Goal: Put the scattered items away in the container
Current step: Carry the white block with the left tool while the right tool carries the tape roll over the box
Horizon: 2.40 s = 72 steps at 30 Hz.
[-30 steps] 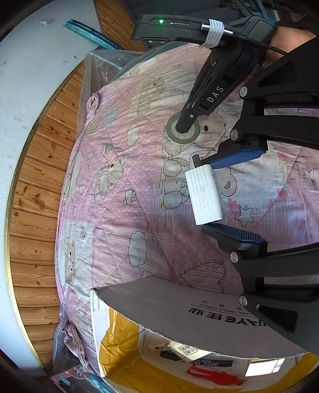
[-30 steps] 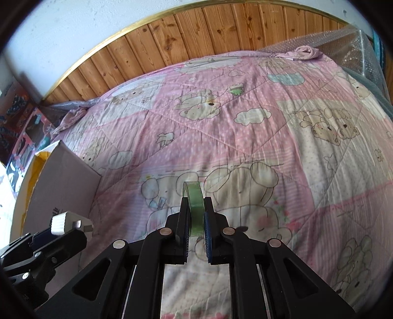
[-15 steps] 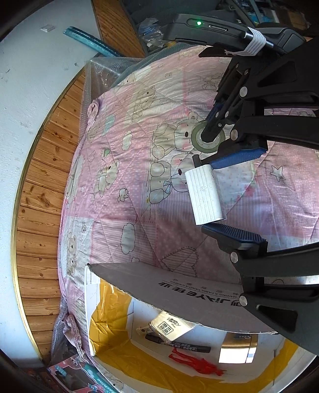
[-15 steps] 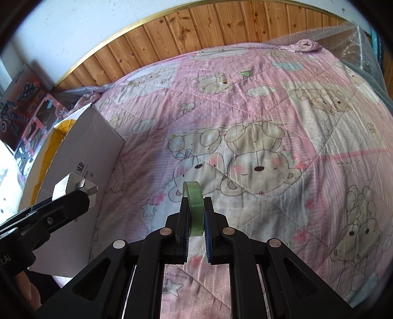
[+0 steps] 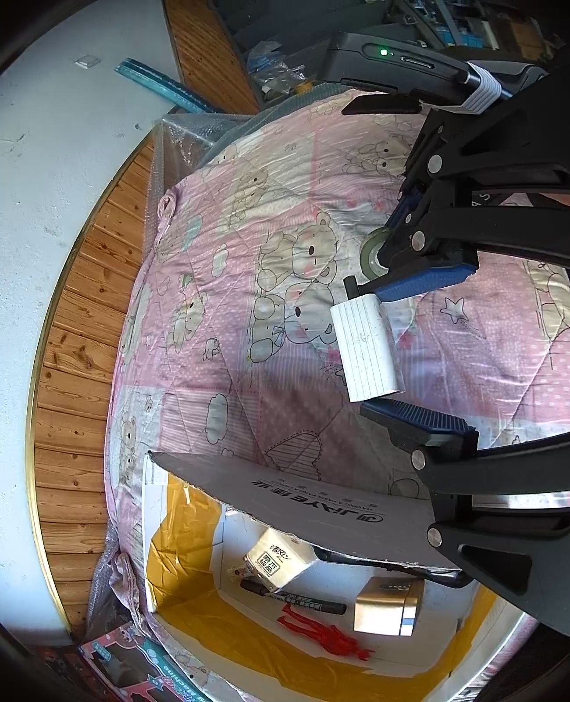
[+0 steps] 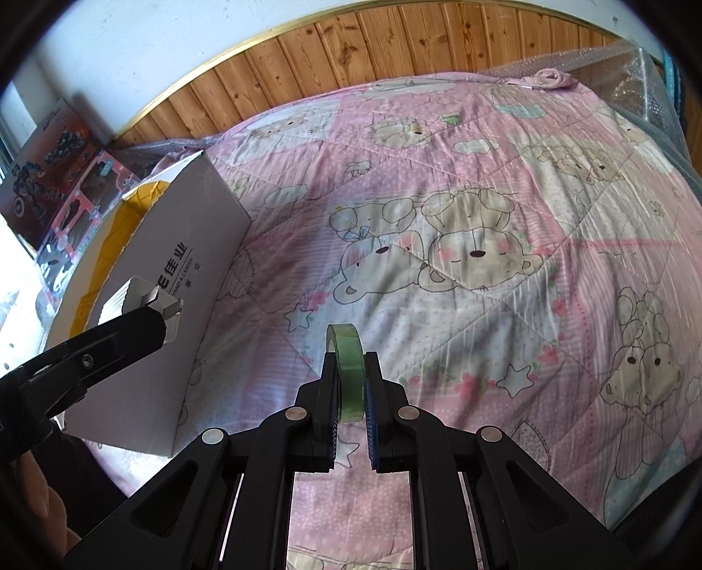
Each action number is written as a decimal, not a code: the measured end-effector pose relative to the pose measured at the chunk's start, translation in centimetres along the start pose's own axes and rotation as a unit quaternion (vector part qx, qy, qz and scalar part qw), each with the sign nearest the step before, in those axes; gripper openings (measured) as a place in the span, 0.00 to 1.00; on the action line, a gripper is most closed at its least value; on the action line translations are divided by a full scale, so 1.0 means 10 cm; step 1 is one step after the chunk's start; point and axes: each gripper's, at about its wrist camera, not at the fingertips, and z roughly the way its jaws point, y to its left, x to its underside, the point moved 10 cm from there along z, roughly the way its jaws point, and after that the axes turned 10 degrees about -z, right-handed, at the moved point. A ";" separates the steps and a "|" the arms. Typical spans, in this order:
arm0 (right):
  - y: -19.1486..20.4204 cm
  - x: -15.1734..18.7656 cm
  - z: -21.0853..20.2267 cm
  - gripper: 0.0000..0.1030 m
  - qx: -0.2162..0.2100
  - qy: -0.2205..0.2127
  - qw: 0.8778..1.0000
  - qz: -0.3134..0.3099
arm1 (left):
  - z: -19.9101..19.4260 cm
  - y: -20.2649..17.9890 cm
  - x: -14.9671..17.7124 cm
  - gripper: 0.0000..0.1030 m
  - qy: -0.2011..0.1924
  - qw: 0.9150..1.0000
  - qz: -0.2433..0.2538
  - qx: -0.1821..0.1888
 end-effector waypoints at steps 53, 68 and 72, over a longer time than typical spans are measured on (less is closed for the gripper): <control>1.84 -0.21 -0.70 0.10 -0.109 -0.044 0.984 -0.137 | -1.11 1.10 -0.24 0.46 -0.076 0.993 -0.090 0.029; 2.12 -0.50 -0.61 0.10 -0.117 -0.051 0.979 -0.159 | -1.18 1.47 -0.46 0.46 -0.093 0.988 -0.124 0.027; 2.22 -0.59 -0.58 0.10 -0.121 -0.052 0.977 -0.169 | -1.20 1.58 -0.52 0.46 -0.098 0.986 -0.133 0.024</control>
